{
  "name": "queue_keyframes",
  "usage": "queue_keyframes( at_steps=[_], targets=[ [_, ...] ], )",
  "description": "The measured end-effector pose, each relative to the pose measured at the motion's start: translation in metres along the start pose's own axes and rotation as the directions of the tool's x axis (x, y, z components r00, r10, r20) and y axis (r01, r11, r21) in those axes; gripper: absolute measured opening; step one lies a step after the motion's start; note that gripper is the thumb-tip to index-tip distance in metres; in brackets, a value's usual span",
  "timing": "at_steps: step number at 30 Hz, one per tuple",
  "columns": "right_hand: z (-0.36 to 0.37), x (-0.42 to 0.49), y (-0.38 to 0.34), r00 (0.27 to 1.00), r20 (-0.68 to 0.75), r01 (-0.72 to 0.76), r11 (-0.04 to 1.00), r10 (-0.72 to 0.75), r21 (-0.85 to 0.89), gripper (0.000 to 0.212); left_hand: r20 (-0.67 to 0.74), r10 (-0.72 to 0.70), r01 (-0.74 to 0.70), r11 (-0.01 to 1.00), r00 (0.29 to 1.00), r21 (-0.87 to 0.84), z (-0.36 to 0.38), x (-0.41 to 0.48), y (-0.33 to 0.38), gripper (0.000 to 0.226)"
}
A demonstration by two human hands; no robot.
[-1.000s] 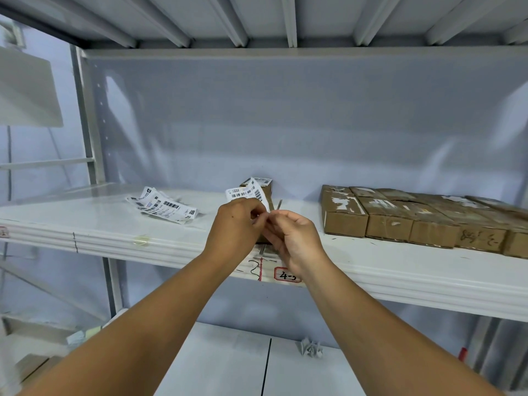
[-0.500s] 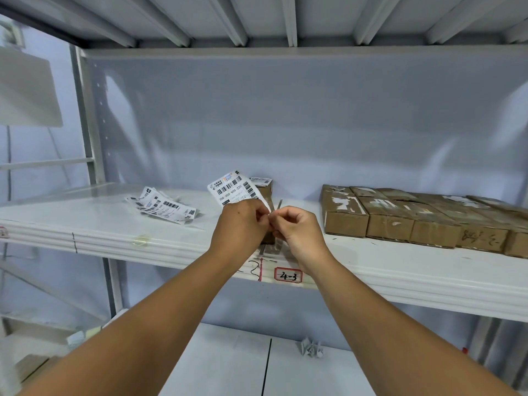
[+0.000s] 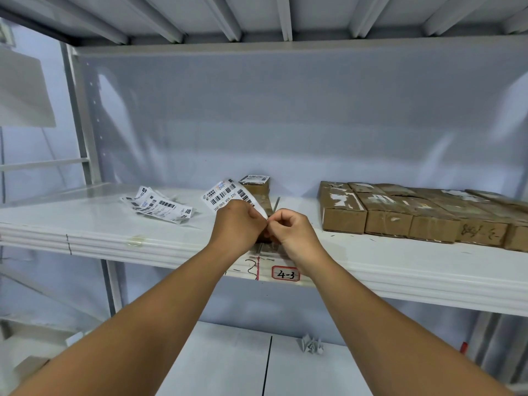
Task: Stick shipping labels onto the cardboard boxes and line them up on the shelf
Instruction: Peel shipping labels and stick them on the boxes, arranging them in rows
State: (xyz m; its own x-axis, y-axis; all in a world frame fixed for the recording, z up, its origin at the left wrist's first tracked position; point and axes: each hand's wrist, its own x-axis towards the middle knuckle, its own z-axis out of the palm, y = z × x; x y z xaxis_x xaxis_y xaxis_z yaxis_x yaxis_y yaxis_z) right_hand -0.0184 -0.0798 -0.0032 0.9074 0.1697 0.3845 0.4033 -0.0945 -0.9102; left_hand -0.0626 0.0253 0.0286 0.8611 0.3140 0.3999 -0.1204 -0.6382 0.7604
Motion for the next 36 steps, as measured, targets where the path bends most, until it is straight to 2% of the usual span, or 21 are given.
queue_keyframes(
  at_steps=[2, 4, 7, 10, 15, 23, 32, 36],
  targets=[
    [-0.004, 0.001, 0.001, 0.999, 0.009, -0.038, 0.999, 0.038, 0.005, 0.021, -0.038, 0.009, -0.01, 1.0, 0.999, -0.021, 0.001, 0.001, -0.004, 0.018],
    [-0.007, 0.002, 0.001, 0.997, 0.023, -0.073, 0.99, 0.07, 0.123, 0.024, -0.073, -0.004, -0.002, 0.996, 0.997, -0.089, 0.001, 0.006, -0.008, 0.018],
    [-0.009, 0.002, 0.0, 0.991, 0.09, -0.118, 0.95, 0.096, 0.29, 0.022, -0.032, -0.016, 0.01, 0.982, 0.999, -0.19, -0.001, 0.007, -0.011, 0.022],
    [-0.009, 0.0, -0.003, 0.982, 0.162, -0.15, 0.924, 0.098, 0.351, 0.019, -0.019, 0.053, -0.055, 0.989, 0.998, -0.136, 0.004, 0.0, -0.007, 0.017],
    [-0.009, -0.001, 0.001, 0.983, 0.177, -0.097, 0.945, 0.043, 0.311, 0.019, -0.109, 0.143, -0.148, 0.988, 0.984, -0.044, 0.009, -0.001, -0.01, 0.012],
    [-0.01, 0.0, 0.003, 0.98, 0.195, -0.101, 0.951, 0.044, 0.291, 0.022, -0.101, 0.055, -0.064, 0.995, 0.993, -0.079, 0.012, -0.003, -0.009, 0.012],
    [-0.008, 0.002, 0.006, 0.992, 0.109, -0.091, 0.958, 0.063, 0.273, 0.029, -0.044, -0.016, 0.01, 0.993, 0.999, -0.12, 0.015, -0.001, -0.006, 0.024],
    [-0.009, 0.003, 0.008, 0.994, 0.097, -0.081, 0.962, 0.057, 0.262, 0.028, -0.038, -0.022, 0.019, 0.996, 0.999, -0.085, 0.012, 0.0, -0.009, 0.019]
  ],
)
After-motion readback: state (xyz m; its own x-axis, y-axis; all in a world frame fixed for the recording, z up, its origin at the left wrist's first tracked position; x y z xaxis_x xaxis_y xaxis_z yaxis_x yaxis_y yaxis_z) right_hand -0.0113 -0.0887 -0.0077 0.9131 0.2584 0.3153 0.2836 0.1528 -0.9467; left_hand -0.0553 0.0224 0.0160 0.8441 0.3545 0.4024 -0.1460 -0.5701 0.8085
